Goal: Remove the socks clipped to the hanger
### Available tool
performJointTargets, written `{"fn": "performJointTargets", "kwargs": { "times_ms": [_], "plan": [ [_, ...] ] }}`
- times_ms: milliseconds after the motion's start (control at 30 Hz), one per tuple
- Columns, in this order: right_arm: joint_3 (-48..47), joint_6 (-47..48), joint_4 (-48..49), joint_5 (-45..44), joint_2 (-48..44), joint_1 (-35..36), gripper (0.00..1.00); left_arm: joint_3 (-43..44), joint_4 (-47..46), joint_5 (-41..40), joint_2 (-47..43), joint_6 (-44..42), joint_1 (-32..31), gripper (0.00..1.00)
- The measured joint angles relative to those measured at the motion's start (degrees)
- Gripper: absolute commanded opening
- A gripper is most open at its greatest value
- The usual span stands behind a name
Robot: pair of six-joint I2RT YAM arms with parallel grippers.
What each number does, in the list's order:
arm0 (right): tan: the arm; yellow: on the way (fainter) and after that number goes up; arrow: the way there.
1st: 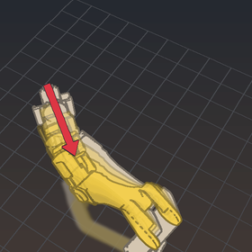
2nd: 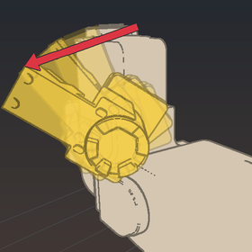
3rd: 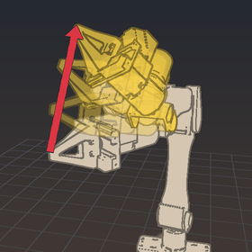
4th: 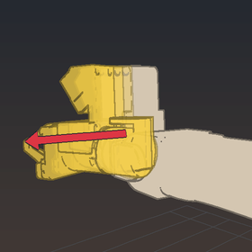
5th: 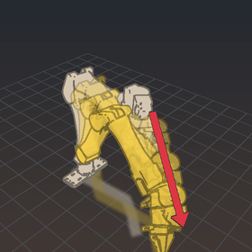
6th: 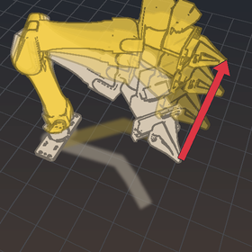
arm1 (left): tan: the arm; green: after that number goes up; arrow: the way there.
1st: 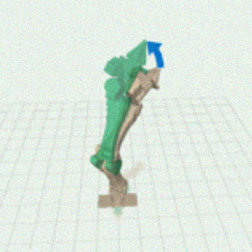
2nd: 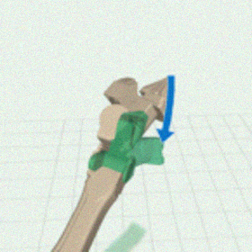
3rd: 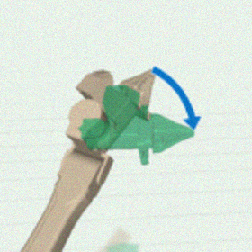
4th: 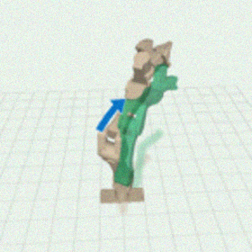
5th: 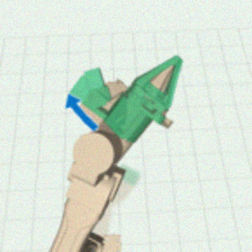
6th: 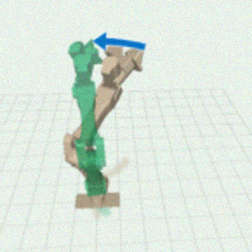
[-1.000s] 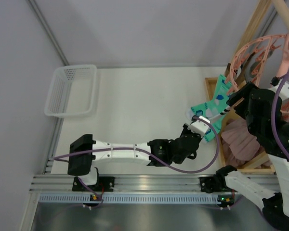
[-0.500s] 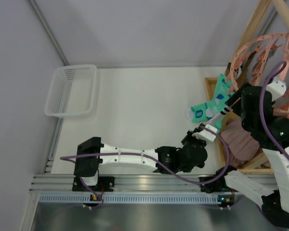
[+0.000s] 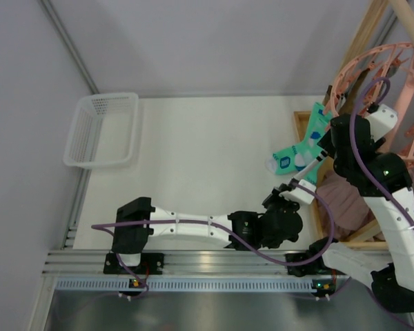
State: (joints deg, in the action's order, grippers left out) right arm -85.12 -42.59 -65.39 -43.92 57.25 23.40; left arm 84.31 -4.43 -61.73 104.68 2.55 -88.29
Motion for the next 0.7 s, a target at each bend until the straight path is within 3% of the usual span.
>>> {"fn": "performJointTargets", "kwargs": {
  "times_ms": [100, 200, 300, 433, 700],
  "plan": [
    [0.0, -0.1, -0.1, -0.6, 0.3, 0.0, 0.64, 0.0, 0.0, -0.3, 0.5, 0.0, -0.1, 0.0],
    [0.0, -0.5, -0.3, -1.5, 0.8, 0.0, 0.54, 0.0, 0.0, -0.6, 0.9, -0.1, -0.3, 0.0],
    [0.0, -0.7, -0.3, -2.1, 1.4, 0.0, 0.38, 0.0, 0.0, -0.8, 0.9, -0.2, -0.4, 0.0],
    [0.0, -0.6, -0.2, -2.8, 2.3, 0.0, 0.0, 0.0, 0.0, -0.9, 0.9, -0.2, -0.4, 0.0],
    [0.0, -0.7, -0.2, -3.5, 2.2, 0.0, 0.0, -0.2, 0.1, -1.2, 0.9, -0.2, -0.4, 0.0]
  ]
}}
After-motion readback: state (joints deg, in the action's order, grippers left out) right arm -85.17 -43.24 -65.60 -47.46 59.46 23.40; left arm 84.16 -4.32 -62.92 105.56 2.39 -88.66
